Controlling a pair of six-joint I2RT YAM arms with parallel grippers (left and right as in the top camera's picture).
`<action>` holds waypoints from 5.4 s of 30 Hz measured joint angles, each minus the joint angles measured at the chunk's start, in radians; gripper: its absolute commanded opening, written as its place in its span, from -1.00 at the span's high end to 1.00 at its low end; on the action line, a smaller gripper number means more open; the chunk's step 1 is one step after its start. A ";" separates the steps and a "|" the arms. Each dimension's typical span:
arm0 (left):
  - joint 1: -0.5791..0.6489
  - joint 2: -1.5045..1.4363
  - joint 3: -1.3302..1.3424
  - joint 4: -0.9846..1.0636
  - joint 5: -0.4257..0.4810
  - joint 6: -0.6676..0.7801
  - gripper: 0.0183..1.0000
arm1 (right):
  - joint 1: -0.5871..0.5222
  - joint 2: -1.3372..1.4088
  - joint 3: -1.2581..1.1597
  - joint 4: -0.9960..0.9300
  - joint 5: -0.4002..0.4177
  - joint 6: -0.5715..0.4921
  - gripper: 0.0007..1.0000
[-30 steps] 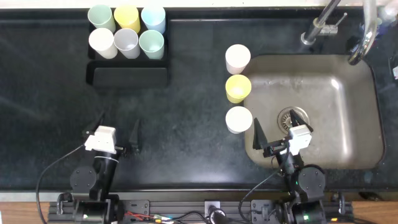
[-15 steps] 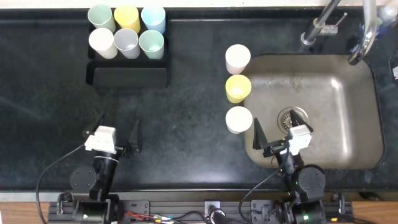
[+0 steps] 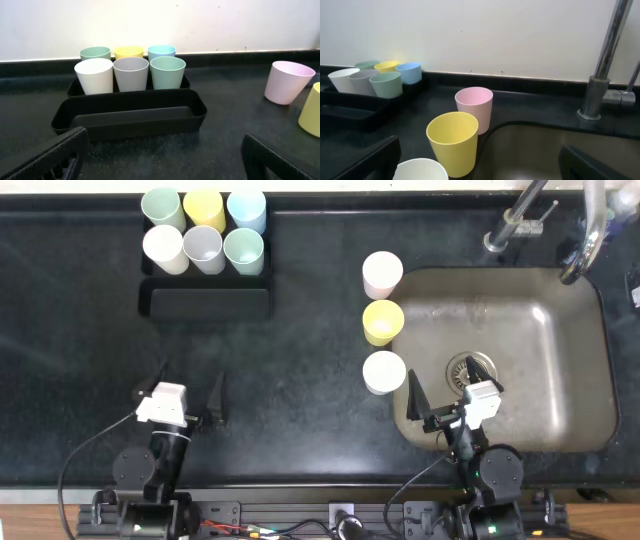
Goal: Store Cups
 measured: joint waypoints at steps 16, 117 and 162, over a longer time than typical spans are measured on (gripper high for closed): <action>0.016 0.308 0.055 0.557 -0.040 -0.124 -1.00 | 0.000 0.000 0.000 0.000 0.001 0.000 -1.00; 0.048 1.517 1.403 -0.938 -0.435 -0.780 0.97 | 0.000 0.000 0.000 -0.001 0.000 0.000 -1.00; 0.112 1.783 1.398 -0.797 -0.468 -0.780 0.97 | 0.000 0.000 0.000 -0.001 0.000 0.000 -1.00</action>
